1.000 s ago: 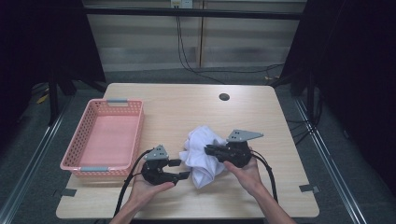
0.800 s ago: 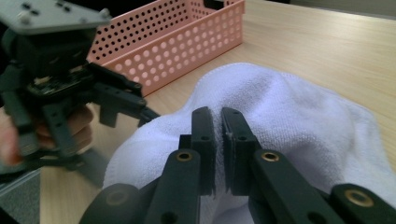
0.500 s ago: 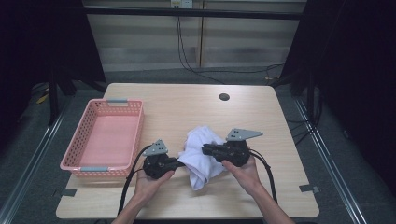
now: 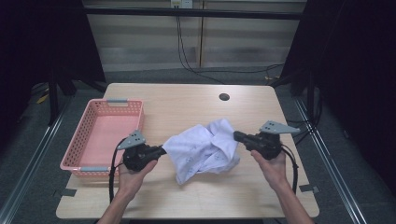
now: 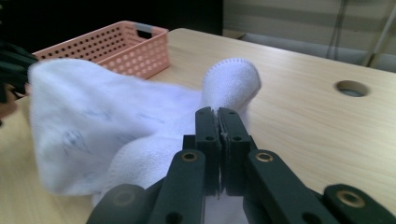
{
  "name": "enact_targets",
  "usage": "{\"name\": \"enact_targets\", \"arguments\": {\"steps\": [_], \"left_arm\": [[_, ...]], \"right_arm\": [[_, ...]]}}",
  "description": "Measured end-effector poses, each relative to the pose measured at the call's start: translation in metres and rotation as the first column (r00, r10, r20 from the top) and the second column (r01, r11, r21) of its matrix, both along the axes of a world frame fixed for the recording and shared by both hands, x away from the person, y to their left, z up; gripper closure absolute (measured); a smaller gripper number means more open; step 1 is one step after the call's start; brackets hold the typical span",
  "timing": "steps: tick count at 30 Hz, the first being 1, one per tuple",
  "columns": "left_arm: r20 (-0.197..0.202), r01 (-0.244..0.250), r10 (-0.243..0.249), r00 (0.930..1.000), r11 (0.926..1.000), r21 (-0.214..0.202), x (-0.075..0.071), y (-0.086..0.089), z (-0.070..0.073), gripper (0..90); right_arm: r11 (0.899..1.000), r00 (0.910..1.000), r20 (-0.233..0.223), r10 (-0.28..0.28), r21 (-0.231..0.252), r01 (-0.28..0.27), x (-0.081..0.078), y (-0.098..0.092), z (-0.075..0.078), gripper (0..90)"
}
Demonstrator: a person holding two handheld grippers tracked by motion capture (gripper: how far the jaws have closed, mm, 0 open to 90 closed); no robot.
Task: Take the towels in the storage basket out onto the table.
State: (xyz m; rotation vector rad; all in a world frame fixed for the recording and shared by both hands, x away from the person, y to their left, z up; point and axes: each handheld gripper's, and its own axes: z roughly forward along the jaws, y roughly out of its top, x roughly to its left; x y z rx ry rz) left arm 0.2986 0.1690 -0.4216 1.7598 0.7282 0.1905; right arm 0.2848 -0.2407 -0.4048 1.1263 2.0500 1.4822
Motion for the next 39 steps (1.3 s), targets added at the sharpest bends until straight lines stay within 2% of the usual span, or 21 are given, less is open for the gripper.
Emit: {"name": "enact_targets", "arguments": {"steps": [2, 4, 6, 7, 8, 11, 12, 14, 18, 21, 22, 25, 27, 30, 32, 33, 34, 35, 36, 38, 39], "left_arm": [[0.033, -0.029, 0.03, 0.999, 0.9993, -0.024, 0.001, 0.007, 0.015, 88.5], [0.059, -0.055, 0.057, 0.9966, 0.9979, -0.036, 0.001, 0.013, 0.028, 88.5], [0.07, -0.05, 0.053, 0.9961, 0.9977, -0.045, 0.0, 0.013, 0.036, 88.5], [0.084, -0.044, 0.046, 0.9954, 0.9987, -0.026, -0.001, 0.01, 0.036, 88.4], [0.085, -0.041, 0.041, 0.9955, 0.9991, -0.009, -0.002, 0.009, 0.035, 88.5], [0.055, -0.026, 0.024, 0.9982, 0.9991, 0.033, -0.002, 0.002, 0.022, 88.3], [0.041, -0.021, 0.02, 0.999, 0.9988, 0.043, -0.001, 0.001, 0.016, 88.1], [0.013, -0.008, 0.007, 0.9999, 0.9976, 0.069, 0.0, 0.0, 0.006, 88.0], [-0.006, -0.003, 0.004, 1.0, 0.997, 0.078, -0.002, 0.002, -0.001, 87.6], [-0.002, 0.01, -0.01, 0.9999, 0.9952, 0.097, -0.006, 0.003, -0.002, 87.0], [-0.002, 0.013, -0.013, 0.9999, 0.9946, 0.103, -0.007, 0.003, -0.002, 87.2], [-0.013, 0.026, -0.024, 0.9996, 0.9935, 0.111, -0.009, 0.002, -0.01, 87.2], [-0.024, 0.022, -0.02, 0.9995, 0.9943, 0.104, -0.01, 0.002, -0.016, 86.9], [-0.031, 0.01, -0.006, 0.9995, 0.9937, 0.112, -0.012, 0.004, -0.02, 86.6], [-0.028, -0.003, 0.006, 0.9996, 0.9939, 0.11, -0.013, 0.006, -0.019, 87.6], [-0.025, -0.015, 0.018, 0.9995, 0.9947, 0.102, -0.012, 0.008, -0.018, 87.9], [-0.027, -0.023, 0.026, 0.9993, 0.9953, 0.094, -0.011, 0.011, -0.016, 88.0], [-0.028, -0.038, 0.04, 0.9988, 0.9966, 0.073, -0.011, 0.014, -0.014, 88.2], [-0.024, -0.048, 0.05, 0.9985, 0.9966, 0.067, -0.011, 0.017, -0.012, 88.2], [-0.019, -0.062, 0.063, 0.9978, 0.9966, 0.053, -0.013, 0.023, -0.01, 88.3], [-0.02, -0.059, 0.06, 0.998, 0.997, 0.049, -0.014, 0.025, -0.009, 88.3]], "right_arm": [[0.999, 0.9982, 0.024, -0.054, -0.004, 0.054, 0.003, -0.017, 0.009, 88.0], [0.994, 0.9918, 0.062, -0.112, -0.002, 0.112, 0.008, -0.037, 0.023, 87.9], [0.989, 0.9867, 0.072, -0.146, 0.007, 0.146, 0.014, -0.051, 0.031, 87.7], [0.987, 0.9845, 0.074, -0.159, 0.01, 0.159, 0.016, -0.057, 0.032, 86.6], [0.986, 0.9838, 0.069, -0.166, -0.012, 0.167, 0.019, -0.06, 0.03, 84.5], [0.98, 0.9811, 0.034, -0.191, -0.046, 0.192, 0.02, -0.062, 0.016, 69.0], [0.984, 0.985, 0.013, -0.172, -0.043, 0.172, 0.018, -0.062, 0.007, 63.7], [0.985, 0.9861, -0.013, -0.166, -0.053, 0.165, 0.013, -0.059, -0.005, 55.8], [0.992, 0.9916, -0.056, -0.116, -0.046, 0.114, -0.001, -0.046, -0.021, 49.2], [0.999, 0.9935, -0.1, -0.054, -0.014, 0.053, -0.01, -0.032, -0.031, 46.7], [1.0, 0.994, -0.108, -0.02, -0.024, 0.018, -0.013, -0.023, -0.033, 46.8], [0.996, 0.9886, -0.131, 0.074, -0.048, -0.08, -0.018, 0.005, -0.042, 44.4], [0.99, 0.9817, -0.162, 0.1, -0.082, -0.114, -0.017, 0.023, -0.051, 41.1], [0.984, 0.978, -0.187, 0.093, -0.131, -0.119, -0.015, 0.031, -0.062, 38.3], [0.979, 0.9711, -0.221, 0.091, -0.16, -0.128, -0.015, 0.029, -0.072, 41.6], [0.974, 0.9684, -0.232, 0.092, -0.182, -0.137, -0.017, 0.028, -0.076, 49.5], [0.965, 0.9711, -0.224, 0.084, -0.226, -0.135, -0.019, 0.027, -0.079, 63.5], [0.959, 0.9727, -0.223, 0.064, -0.256, -0.122, -0.021, 0.026, -0.08, 72.9], [0.962, 0.9687, -0.238, 0.07, -0.242, -0.129, -0.02, 0.022, -0.079, 80.0], [0.961, 0.9754, -0.216, 0.045, -0.257, -0.101, -0.016, 0.013, -0.075, 83.1], [0.962, 0.9797, -0.2, 0.005, -0.266, -0.06, -0.012, 0.005, -0.073, 83.5]]}}
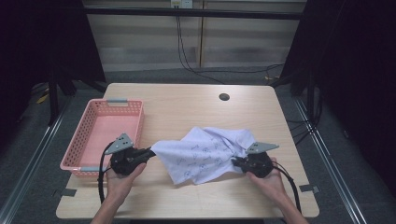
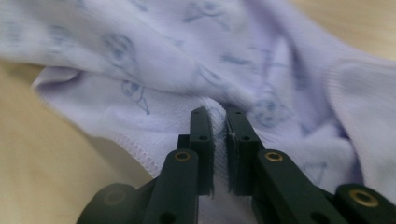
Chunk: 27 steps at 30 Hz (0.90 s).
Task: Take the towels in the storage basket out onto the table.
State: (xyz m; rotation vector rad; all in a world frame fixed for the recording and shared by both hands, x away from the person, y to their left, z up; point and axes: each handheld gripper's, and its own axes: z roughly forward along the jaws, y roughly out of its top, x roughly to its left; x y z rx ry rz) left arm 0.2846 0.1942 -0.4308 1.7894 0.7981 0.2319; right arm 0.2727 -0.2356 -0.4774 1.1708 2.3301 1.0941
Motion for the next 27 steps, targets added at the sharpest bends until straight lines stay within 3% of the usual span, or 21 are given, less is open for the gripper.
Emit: {"name": "enact_targets", "arguments": {"steps": [2, 3, 5, 6, 7, 8, 9, 10, 12, 15, 17, 19, 21, 23, 25, 27], "left_arm": [[0.002, 0.011, -0.011, 0.9999, 0.9999, -0.01, -0.002, -0.001, 0.0, 88.3], [-0.001, 0.021, -0.021, 0.9998, 0.9997, -0.008, -0.004, -0.003, 0.0, 88.2], [-0.003, 0.066, -0.066, 0.9978, 0.9978, -0.006, -0.01, -0.011, -0.001, 88.2], [-0.007, 0.081, -0.081, 0.9967, 0.9967, 0.006, -0.014, -0.014, -0.002, 88.1], [-0.013, 0.102, -0.101, 0.9948, 0.9946, 0.021, -0.018, -0.018, -0.004, 88.1], [-0.022, 0.128, -0.128, 0.9916, 0.9911, 0.036, -0.023, -0.022, -0.006, 87.8], [-0.034, 0.161, -0.16, 0.9866, 0.9863, 0.037, -0.028, -0.025, -0.009, 85.4], [-0.032, 0.171, -0.169, 0.985, 0.9836, 0.056, -0.032, -0.025, -0.009, 77.3], [-0.036, 0.178, -0.176, 0.9837, 0.983, 0.048, -0.038, -0.023, -0.008, 61.5], [-0.021, 0.168, -0.168, 0.9856, 0.9853, 0.028, -0.041, -0.015, -0.004, 55.0], [-0.054, 0.151, -0.15, 0.9872, 0.9885, 0.012, -0.031, -0.017, -0.007, 54.3], [-0.074, 0.165, -0.161, 0.9842, 0.9849, 0.053, -0.022, -0.026, -0.016, 55.5], [-0.118, 0.186, -0.175, 0.9774, 0.9789, 0.085, -0.009, -0.038, -0.029, 55.9], [-0.135, 0.196, -0.184, 0.9738, 0.9772, 0.082, 0.007, -0.047, -0.039, 55.1], [-0.144, 0.183, -0.166, 0.9755, 0.9769, 0.11, 0.017, -0.053, -0.045, 51.5], [-0.178, 0.176, -0.154, 0.9719, 0.9775, 0.116, 0.029, -0.055, -0.053, 50.0]], "right_arm": [[0.996, 0.9959, 0.016, -0.089, 0.032, 0.088, 0.011, -0.02, 0.004, 83.8], [0.989, 0.9896, 0.028, -0.141, 0.039, 0.14, 0.017, -0.03, 0.006, 84.0], [0.973, 0.9723, 0.051, -0.228, 0.051, 0.225, 0.03, -0.05, 0.009, 83.9], [0.96, 0.9591, 0.062, -0.276, 0.056, 0.273, 0.036, -0.058, 0.009, 83.8], [0.954, 0.9539, 0.056, -0.295, 0.067, 0.291, 0.038, -0.062, 0.009, 83.4], [0.953, 0.9537, 0.058, -0.295, 0.084, 0.29, 0.04, -0.064, 0.008, 81.6], [0.958, 0.9591, 0.059, -0.277, 0.091, 0.271, 0.04, -0.063, 0.009, 75.2], [0.965, 0.9657, 0.062, -0.252, 0.086, 0.246, 0.037, -0.059, 0.01, 65.9], [0.974, 0.9715, 0.092, -0.218, 0.081, 0.211, 0.025, -0.049, 0.017, 54.4], [0.982, 0.9785, 0.119, -0.168, 0.104, 0.156, 0.007, -0.036, 0.028, 46.7], [0.988, 0.9849, 0.12, -0.125, 0.109, 0.112, -0.005, -0.024, 0.03, 44.1], [0.992, 0.9924, 0.101, -0.071, 0.108, 0.06, -0.016, -0.009, 0.027, 43.5], [0.995, 0.9942, 0.095, -0.049, 0.091, 0.04, -0.022, 0.002, 0.023, 43.3], [0.995, 0.9952, 0.092, -0.033, 0.099, 0.023, -0.024, 0.011, 0.024, 42.8], [0.995, 0.9956, 0.089, -0.029, 0.098, 0.02, -0.021, 0.011, 0.025, 43.0], [0.994, 0.9963, 0.08, -0.031, 0.109, 0.022, -0.018, 0.009, 0.025, 43.7]]}}
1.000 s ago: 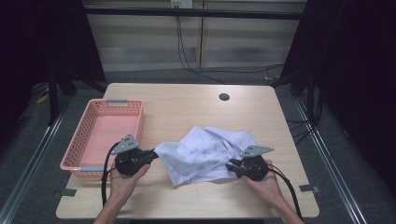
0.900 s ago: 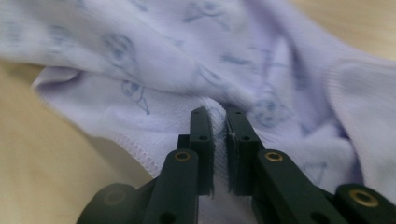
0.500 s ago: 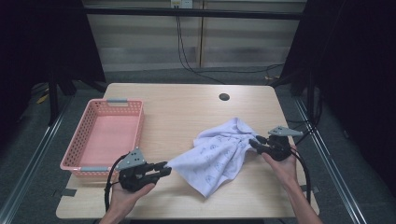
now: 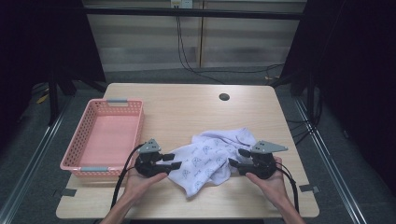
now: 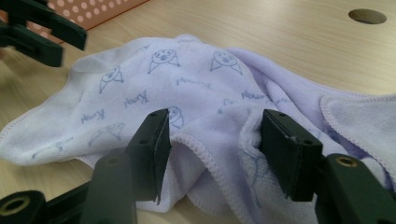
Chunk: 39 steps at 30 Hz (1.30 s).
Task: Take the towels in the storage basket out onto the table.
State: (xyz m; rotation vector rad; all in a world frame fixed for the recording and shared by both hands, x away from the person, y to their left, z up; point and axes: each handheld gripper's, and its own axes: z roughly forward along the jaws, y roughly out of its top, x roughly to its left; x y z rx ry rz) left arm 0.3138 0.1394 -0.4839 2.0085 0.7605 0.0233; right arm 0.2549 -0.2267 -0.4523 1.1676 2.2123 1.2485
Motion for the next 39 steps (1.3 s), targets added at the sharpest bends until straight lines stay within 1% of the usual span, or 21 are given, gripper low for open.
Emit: {"name": "enact_targets", "arguments": {"steps": [2, 5, 7, 10, 11, 13, 15, 18, 19, 21, 22, 23, 25, 27, 30, 32, 35, 36, 37, 38, 39], "left_arm": [[-0.003, -0.021, 0.021, 0.9998, 0.9992, 0.033, 0.007, -0.001, -0.008, 46.0], [-0.021, -0.004, 0.005, 0.9998, 0.9968, 0.08, 0.012, -0.007, -0.018, 47.7], [-0.012, 0.039, -0.038, 0.9992, 0.993, 0.112, 0.008, -0.011, -0.023, 59.9], [-0.019, 0.084, -0.082, 0.9965, 0.9877, 0.132, 0.004, -0.012, -0.022, 88.6], [-0.023, 0.092, -0.09, 0.9957, 0.9864, 0.136, 0.003, -0.011, -0.022, 90.0], [-0.017, 0.101, -0.1, 0.9949, 0.9833, 0.151, -0.001, -0.012, -0.021, 90.0], [-0.023, 0.114, -0.112, 0.9935, 0.9828, 0.145, -0.007, -0.013, -0.021, 90.0], [-0.023, 0.136, -0.134, 0.9907, 0.9796, 0.148, -0.019, -0.014, -0.02, 90.0], [-0.008, 0.134, -0.134, 0.9909, 0.9783, 0.158, -0.024, -0.016, -0.02, 90.0], [-0.029, 0.162, -0.159, 0.9869, 0.9756, 0.149, -0.034, -0.019, -0.019, 90.0], [-0.019, 0.161, -0.16, 0.987, 0.9752, 0.152, -0.038, -0.021, -0.019, 90.0], [-0.017, 0.178, -0.178, 0.984, 0.9721, 0.153, -0.044, -0.024, -0.019, 90.0], [-0.026, 0.188, -0.186, 0.9822, 0.9715, 0.144, -0.052, -0.028, -0.019, 90.0], [-0.047, 0.195, -0.191, 0.9805, 0.9734, 0.12, -0.054, -0.034, -0.021, 90.0], [-0.055, 0.218, -0.213, 0.9755, 0.9716, 0.093, -0.063, -0.054, -0.022, 90.0], [-0.032, 0.254, -0.252, 0.9672, 0.9623, 0.098, -0.068, -0.068, -0.022, 87.8], [-0.014, 0.285, -0.285, 0.9584, 0.9527, 0.105, -0.071, -0.073, -0.017, 76.3], [-0.004, 0.278, -0.279, 0.9602, 0.9553, 0.1, -0.069, -0.067, -0.013, 74.0], [-0.002, 0.251, -0.251, 0.9679, 0.9659, 0.064, -0.065, -0.057, -0.008, 72.2], [0.004, 0.228, -0.228, 0.9737, 0.9727, 0.045, -0.062, -0.05, -0.004, 68.5], [0.015, 0.186, -0.186, 0.9824, 0.9824, 0.019, -0.056, -0.038, 0.002, 66.8]], "right_arm": [[1.0, 0.9999, 0.009, -0.013, 0.002, 0.013, 0.0, -0.003, 0.001, 43.4], [1.0, 0.9997, 0.008, -0.023, 0.012, 0.023, 0.0, -0.007, 0.003, 42.8], [0.999, 0.9994, 0.021, -0.028, 0.023, 0.028, -0.003, -0.011, 0.005, 42.3], [0.999, 0.9986, 0.03, -0.044, 0.027, 0.043, -0.006, -0.014, 0.007, 41.0], [0.998, 0.9982, 0.027, -0.054, 0.027, 0.053, -0.008, -0.015, 0.007, 40.5], [0.999, 0.9987, 0.024, -0.045, 0.028, 0.044, -0.012, -0.015, 0.008, 40.3], [0.999, 0.9991, 0.025, -0.033, 0.037, 0.032, -0.015, -0.012, 0.007, 39.4], [0.999, 0.9998, -0.017, 0.006, 0.049, -0.005, -0.014, -0.005, -0.003, 38.8], [0.999, 0.9993, -0.035, 0.016, 0.038, -0.014, -0.013, -0.002, -0.009, 38.6], [0.999, 0.9968, -0.071, 0.035, -0.005, -0.036, -0.006, 0.006, -0.023, 39.6], [0.999, 0.9971, -0.072, 0.023, -0.031, -0.025, -0.002, 0.007, -0.027, 43.0], [0.999, 0.9968, -0.077, 0.02, -0.039, -0.023, 0.002, 0.007, -0.029, 45.9], [0.998, 0.9971, -0.075, -0.012, -0.06, 0.008, 0.015, 0.003, -0.033, 54.7], [0.998, 0.9948, -0.087, -0.052, -0.05, 0.048, 0.032, -0.002, -0.037, 54.2], [0.994, 0.9937, -0.08, -0.078, -0.083, 0.072, 0.052, 0.002, -0.043, 53.3], [0.99, 0.9949, -0.05, -0.088, -0.12, 0.081, 0.059, 0.007, -0.042, 49.6], [0.992, 0.9954, -0.045, -0.084, -0.096, 0.08, 0.058, 0.006, -0.036, 42.5], [0.992, 0.9956, -0.031, -0.088, -0.097, 0.085, 0.054, 0.004, -0.031, 40.7], [0.993, 0.996, -0.012, -0.089, -0.085, 0.088, 0.048, 0.001, -0.023, 39.7], [0.995, 0.9965, 0.006, -0.083, -0.063, 0.083, 0.039, -0.001, -0.014, 38.3], [0.995, 0.9963, 0.017, -0.084, -0.052, 0.085, 0.034, -0.002, -0.01, 37.4]]}}
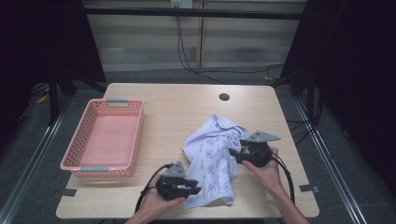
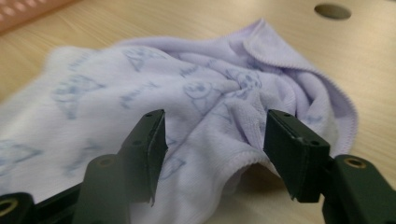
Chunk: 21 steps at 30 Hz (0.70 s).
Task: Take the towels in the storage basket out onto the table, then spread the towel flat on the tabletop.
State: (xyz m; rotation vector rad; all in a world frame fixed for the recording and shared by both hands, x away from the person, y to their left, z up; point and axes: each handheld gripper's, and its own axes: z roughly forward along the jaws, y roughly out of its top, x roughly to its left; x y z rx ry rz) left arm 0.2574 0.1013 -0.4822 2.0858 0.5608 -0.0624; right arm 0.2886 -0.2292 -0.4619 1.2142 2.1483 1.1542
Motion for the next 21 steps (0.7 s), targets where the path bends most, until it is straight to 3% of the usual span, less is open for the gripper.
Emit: {"name": "enact_targets", "arguments": {"steps": [3, 5, 7, 9, 11, 12, 14, 15, 16, 17, 19, 21], "left_arm": [[0.01, -0.078, 0.078, 0.9969, 0.9951, -0.062, 0.01, 0.02, 0.012, 63.6], [0.054, -0.102, 0.104, 0.9931, 0.9937, -0.048, 0.015, 0.024, 0.019, 64.1], [0.056, -0.142, 0.144, 0.9879, 0.989, -0.04, 0.023, 0.024, 0.021, 65.8], [0.059, -0.173, 0.176, 0.9826, 0.9835, -0.052, 0.035, 0.022, 0.02, 66.0], [0.047, -0.213, 0.215, 0.9756, 0.9762, -0.043, 0.049, 0.021, 0.015, 64.2], [0.049, -0.209, 0.21, 0.9764, 0.9774, -0.029, 0.055, 0.019, 0.013, 62.3], [0.044, -0.235, 0.236, 0.9706, 0.9714, -0.035, 0.063, 0.017, 0.009, 58.8], [0.021, -0.242, 0.243, 0.9698, 0.9688, -0.054, 0.068, 0.016, 0.006, 55.8], [0.02, -0.275, 0.276, 0.9609, 0.9603, -0.047, 0.074, 0.015, 0.002, 53.9], [0.01, -0.285, 0.286, 0.9582, 0.9572, -0.05, 0.077, 0.013, 0.0, 49.7], [-0.036, -0.278, 0.276, 0.9604, 0.9575, -0.077, 0.083, 0.009, -0.007, 48.9], [-0.038, -0.261, 0.259, 0.9651, 0.9626, -0.072, 0.083, 0.002, -0.012, 48.4]], "right_arm": [[0.998, 0.999, -0.002, 0.045, 0.038, -0.045, -0.023, 0.0, 0.01, 36.4], [0.991, 0.9914, -0.041, 0.125, 0.06, -0.122, -0.038, 0.009, 0.006, 37.2], [0.982, 0.9801, -0.071, 0.186, 0.06, -0.182, -0.049, 0.024, -0.002, 38.0], [0.971, 0.9654, -0.109, 0.237, 0.072, -0.23, -0.054, 0.04, -0.011, 38.1], [0.961, 0.9547, -0.109, 0.277, 0.043, -0.274, -0.055, 0.055, -0.015, 37.9], [0.957, 0.95, -0.117, 0.29, 0.051, -0.285, -0.054, 0.061, -0.016, 37.4], [0.952, 0.9433, -0.129, 0.306, 0.035, -0.304, -0.052, 0.069, -0.019, 37.5], [0.953, 0.945, -0.124, 0.303, 0.008, -0.304, -0.051, 0.073, -0.021, 41.7], [0.95, 0.9427, -0.131, 0.307, -0.009, -0.311, -0.05, 0.075, -0.025, 49.4], [0.956, 0.9496, -0.129, 0.286, -0.035, -0.293, -0.049, 0.076, -0.027, 63.4], [0.955, 0.9474, -0.133, 0.291, -0.014, -0.296, -0.049, 0.071, -0.026, 78.8], [0.957, 0.9507, -0.109, 0.29, 0.023, -0.289, -0.05, 0.062, -0.017, 82.5]]}}
